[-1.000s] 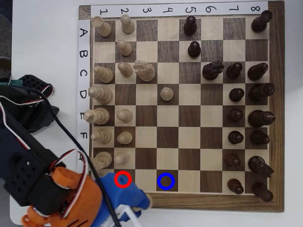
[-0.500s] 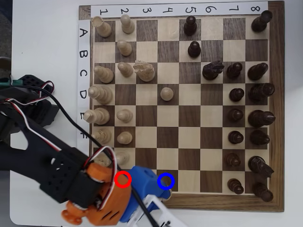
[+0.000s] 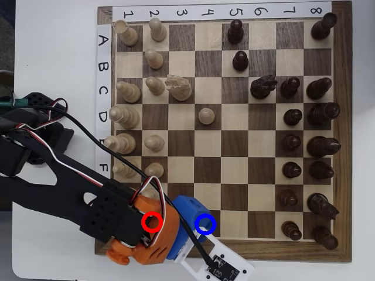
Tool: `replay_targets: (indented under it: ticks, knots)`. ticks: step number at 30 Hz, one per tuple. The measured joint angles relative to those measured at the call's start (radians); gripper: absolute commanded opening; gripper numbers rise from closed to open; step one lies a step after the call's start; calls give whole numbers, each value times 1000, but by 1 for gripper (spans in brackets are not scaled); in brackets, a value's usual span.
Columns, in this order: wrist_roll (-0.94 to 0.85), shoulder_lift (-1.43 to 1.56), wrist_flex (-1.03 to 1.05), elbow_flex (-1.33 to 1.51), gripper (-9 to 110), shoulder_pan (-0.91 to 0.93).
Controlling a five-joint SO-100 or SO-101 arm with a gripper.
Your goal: Move the piece to destination
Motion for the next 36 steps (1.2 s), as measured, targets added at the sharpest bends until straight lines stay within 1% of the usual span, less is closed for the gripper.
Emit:
replay_targets:
  ticks: [11, 36]
  knots:
    - [0, -84, -14, 0, 0, -2]
    - [0, -112, -14, -5, 0, 23]
